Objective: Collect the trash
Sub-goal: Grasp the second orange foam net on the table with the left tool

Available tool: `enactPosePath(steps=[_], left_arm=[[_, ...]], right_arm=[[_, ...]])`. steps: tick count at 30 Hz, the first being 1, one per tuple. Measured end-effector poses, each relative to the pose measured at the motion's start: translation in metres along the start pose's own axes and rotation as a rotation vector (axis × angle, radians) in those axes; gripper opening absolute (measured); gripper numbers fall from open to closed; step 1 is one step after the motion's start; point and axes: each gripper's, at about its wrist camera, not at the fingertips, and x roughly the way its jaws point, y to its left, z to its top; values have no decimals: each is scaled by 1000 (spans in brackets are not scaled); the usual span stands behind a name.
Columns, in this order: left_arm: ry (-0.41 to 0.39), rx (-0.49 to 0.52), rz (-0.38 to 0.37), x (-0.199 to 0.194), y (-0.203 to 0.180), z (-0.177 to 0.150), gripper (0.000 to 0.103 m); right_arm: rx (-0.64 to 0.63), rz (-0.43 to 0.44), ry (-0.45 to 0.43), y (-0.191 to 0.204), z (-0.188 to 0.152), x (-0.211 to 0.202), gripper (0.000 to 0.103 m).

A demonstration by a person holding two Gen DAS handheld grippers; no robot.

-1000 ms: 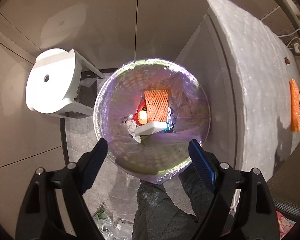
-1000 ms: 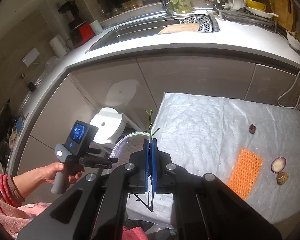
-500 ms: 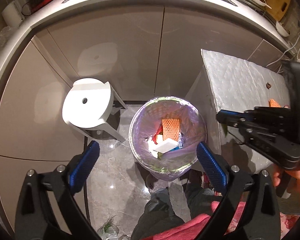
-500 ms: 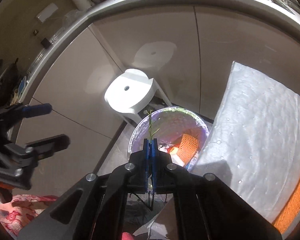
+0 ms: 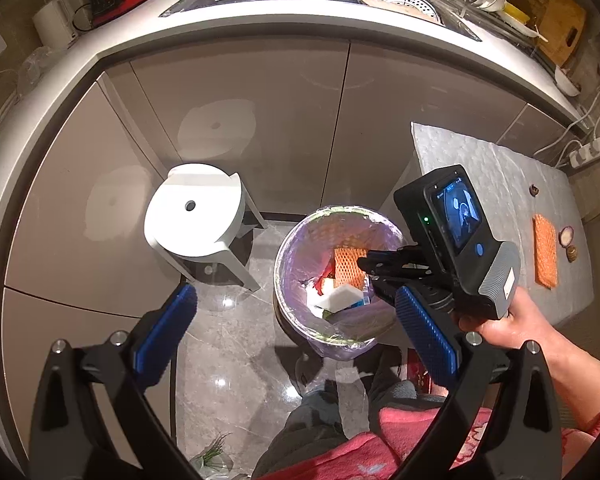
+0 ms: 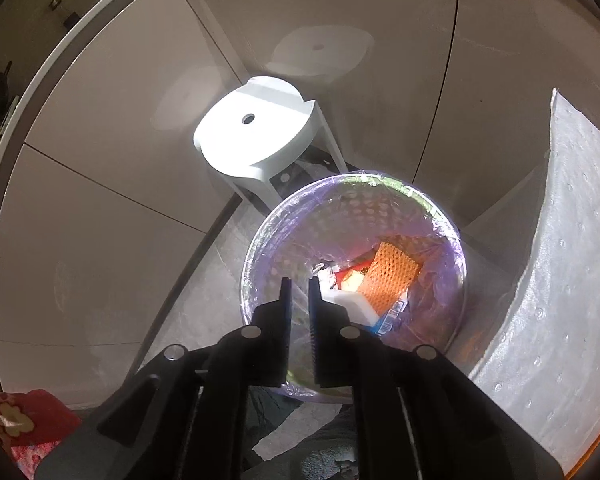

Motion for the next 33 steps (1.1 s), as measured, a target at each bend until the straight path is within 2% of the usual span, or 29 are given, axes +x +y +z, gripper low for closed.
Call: enactPosePath(steps=[1,3,5,8,11,13,19,23,28,33], left_arm=[[1,2,3,0,-1,0,95],[-2,10,10,-2,-5,0,95],[-8,16,-3,-2,-9,3,95],[-11,32,-35,-3,-22,8,95],[-22,75,-54,-4,-42,13,95],[-28,105,-75,-4,-59,16,95],[-40,209,-151,-4,-125,28,95],[-35,292,-206,1,-179,31,95],[1,389,-278,25,-254,30,95],[47,474,-296,60,-331,23,95]], right_arm=[[10,1,-17,-3,1,-5,37],[40,8,-69,-10,1,-25,48],[79,-7,-129,-21,-4,-51,66],[154,-59,-212,-46,-19,-95,85],[248,-126,-292,-76,-44,-142,97],[313,-175,-339,-96,-66,-173,100],[495,-327,-432,-155,-140,-239,101],[593,-396,-447,-188,-185,-263,101],[682,-440,-455,-219,-237,-288,101],[707,-487,-449,-241,-271,-310,101]])
